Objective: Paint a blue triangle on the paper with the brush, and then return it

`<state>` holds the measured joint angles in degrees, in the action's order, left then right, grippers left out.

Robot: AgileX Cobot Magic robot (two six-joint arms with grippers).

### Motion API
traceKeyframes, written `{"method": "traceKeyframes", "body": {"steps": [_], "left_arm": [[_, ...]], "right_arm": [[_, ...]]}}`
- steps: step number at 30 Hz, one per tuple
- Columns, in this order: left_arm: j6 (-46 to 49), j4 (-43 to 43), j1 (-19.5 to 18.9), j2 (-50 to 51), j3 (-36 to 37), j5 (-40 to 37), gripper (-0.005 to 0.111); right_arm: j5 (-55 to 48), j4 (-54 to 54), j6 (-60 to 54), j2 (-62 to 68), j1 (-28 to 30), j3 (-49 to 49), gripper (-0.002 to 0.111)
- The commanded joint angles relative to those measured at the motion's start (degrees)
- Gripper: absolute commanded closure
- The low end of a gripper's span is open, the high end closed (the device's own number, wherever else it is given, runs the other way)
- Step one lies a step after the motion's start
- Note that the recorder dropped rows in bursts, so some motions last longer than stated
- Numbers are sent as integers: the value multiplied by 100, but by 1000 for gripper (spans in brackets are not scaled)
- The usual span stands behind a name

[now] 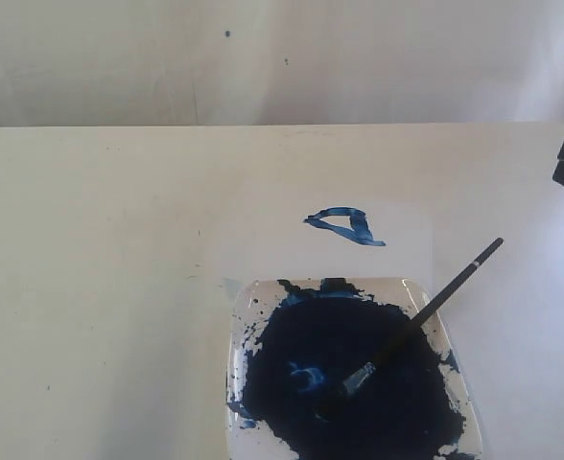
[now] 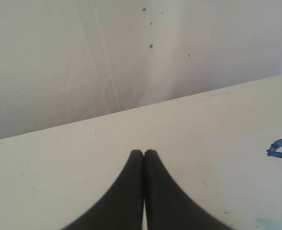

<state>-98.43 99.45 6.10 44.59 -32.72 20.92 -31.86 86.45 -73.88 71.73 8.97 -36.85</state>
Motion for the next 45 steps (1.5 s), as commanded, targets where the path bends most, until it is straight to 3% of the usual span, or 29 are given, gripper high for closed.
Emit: {"method": "traceKeyframes", "body": {"steps": [1, 15, 27, 38, 45], "left_arm": [[-61, 50, 49, -16, 11, 45, 107], [-33, 50, 25, -232, 11, 6, 107], [-20, 50, -147, -2321, 60, -31, 107], [-94, 50, -147, -4277, 1672, -1407, 107], [-647, -215, -378, -4459, 2297, -1668, 107]], "right_arm": [[23, 54, -79, -47, 21, 26, 108], [23, 54, -79, -47, 21, 26, 108], [23, 54, -79, -47, 21, 26, 108], [23, 54, -79, -47, 21, 26, 108], [28, 50, 40, -34, 21, 26, 108]]}}
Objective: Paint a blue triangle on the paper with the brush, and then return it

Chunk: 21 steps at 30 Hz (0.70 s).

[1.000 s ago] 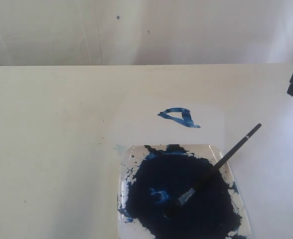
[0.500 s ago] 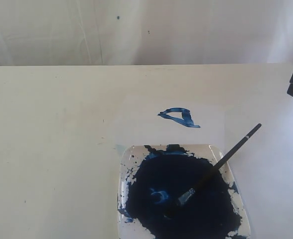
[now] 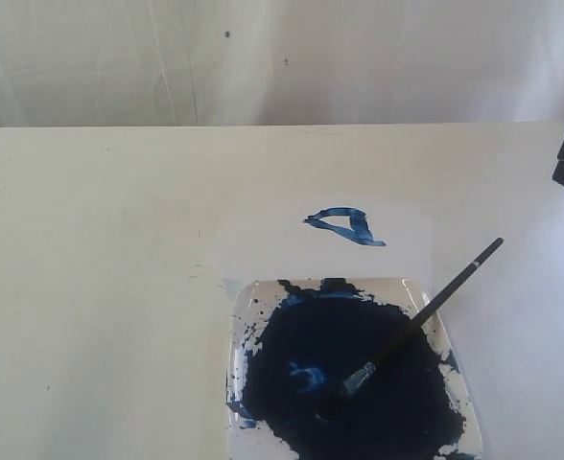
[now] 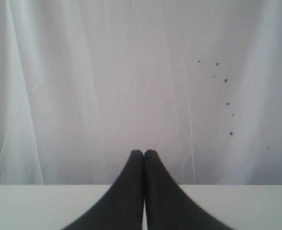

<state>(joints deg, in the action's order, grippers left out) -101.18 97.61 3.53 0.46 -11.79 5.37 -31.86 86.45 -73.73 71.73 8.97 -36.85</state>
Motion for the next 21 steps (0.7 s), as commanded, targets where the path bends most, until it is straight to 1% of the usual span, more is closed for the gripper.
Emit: {"method": "traceKeyframes", "body": {"steps": [1, 7, 9, 11, 12, 16, 18, 19, 21], "left_arm": [[-430, -32, -122, -46, 260, -114, 107], [-941, -32, -122, -46, 300, -94, 107], [-1291, -32, -122, -46, 300, -89, 107], [-1986, -32, -122, -46, 300, -89, 107], [-2020, -347, -122, -46, 300, -80, 107], [-2020, -2322, -122, -46, 300, -22, 107], [-2020, -3038, -122, -46, 300, -77, 107], [-2008, -3302, -122, -46, 300, -87, 107], [-2009, -3429, -122, -46, 317, -87, 107]], "right_arm": [[29, 38, 24, -34, 21, 26, 108], [29, 38, 24, -34, 21, 26, 108], [29, 26, 24, -34, 21, 26, 108], [29, 26, 24, -34, 21, 26, 108], [29, 26, 24, -34, 21, 26, 108], [29, 26, 24, -34, 21, 26, 108], [29, 26, 24, -34, 21, 26, 108], [29, 26, 24, -34, 21, 26, 108], [29, 26, 24, -34, 21, 26, 108]]}}
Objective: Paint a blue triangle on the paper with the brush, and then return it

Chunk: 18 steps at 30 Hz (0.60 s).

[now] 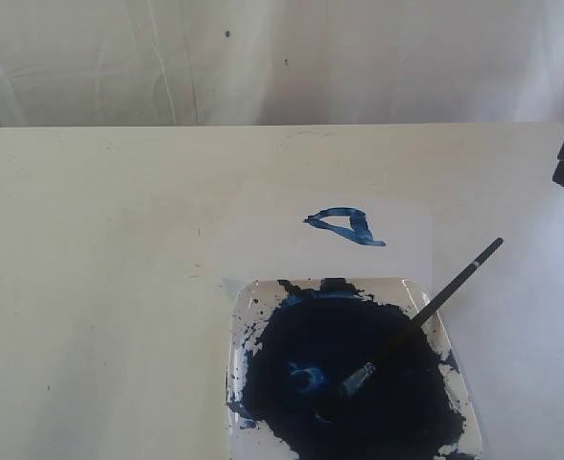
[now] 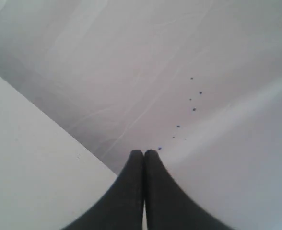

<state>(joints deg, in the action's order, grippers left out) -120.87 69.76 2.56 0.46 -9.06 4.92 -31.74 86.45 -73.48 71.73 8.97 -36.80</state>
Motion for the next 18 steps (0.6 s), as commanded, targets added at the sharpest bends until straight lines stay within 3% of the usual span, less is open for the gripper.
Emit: {"method": "traceKeyframes", "body": {"steps": [1, 6, 9, 11, 12, 14, 16, 18], "left_arm": [[-31, -630, -25, -46, 57, -70, 107], [-43, -971, -25, -46, 460, -211, 107], [21, -2020, -25, -46, 750, -322, 107], [584, -3276, -25, -46, 906, -525, 107], [1057, -3960, -25, -46, 906, -663, 107], [2918, -5837, -40, -46, 906, -1526, 107], [5220, -6545, -129, -46, 906, -1948, 107], [7640, -6787, -140, -46, 906, -1814, 107]], "right_arm": [[16, 26, 0, -34, 21, 21, 108], [16, 26, 0, -34, 21, 21, 108], [16, 26, 0, -34, 21, 21, 108], [26, 28, 0, -34, 21, 21, 108], [26, 28, 0, -34, 21, 21, 108], [26, 28, 0, -34, 21, 21, 108], [26, 28, 0, -34, 21, 21, 108], [26, 28, 0, -34, 21, 21, 108]]}}
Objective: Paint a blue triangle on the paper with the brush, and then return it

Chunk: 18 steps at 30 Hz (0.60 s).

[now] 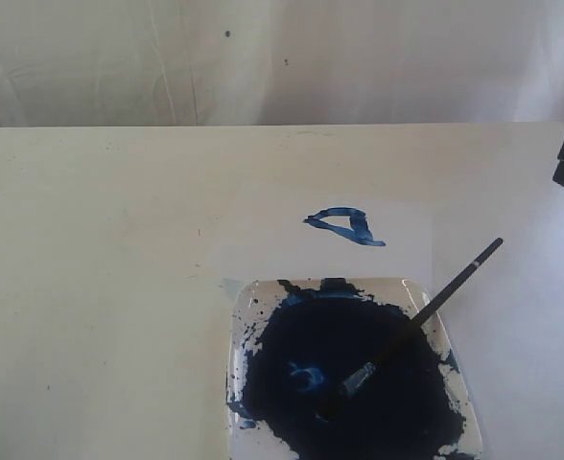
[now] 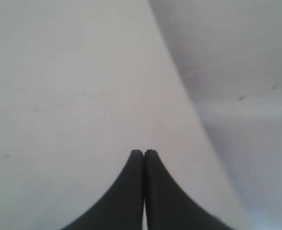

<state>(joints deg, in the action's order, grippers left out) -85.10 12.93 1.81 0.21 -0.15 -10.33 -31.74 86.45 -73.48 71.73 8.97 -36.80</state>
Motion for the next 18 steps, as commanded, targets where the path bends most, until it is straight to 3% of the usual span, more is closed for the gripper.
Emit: {"method": "traceKeyframes", "body": {"steps": [1, 2, 4, 18], "left_arm": [[5264, -1358, -65, -21, 15, -288, 107], [6917, -1741, -65, -21, 15, -303, 107], [8113, -1848, -65, -21, 15, -323, 107], [8639, -1851, -65, -21, 15, -338, 107]], "right_arm": [[26, 28, 0, -34, 21, 21, 108], [26, 28, 0, -34, 21, 21, 108], [11, 28, 0, -34, 21, 21, 108], [22, 28, 0, -34, 21, 21, 108]]}}
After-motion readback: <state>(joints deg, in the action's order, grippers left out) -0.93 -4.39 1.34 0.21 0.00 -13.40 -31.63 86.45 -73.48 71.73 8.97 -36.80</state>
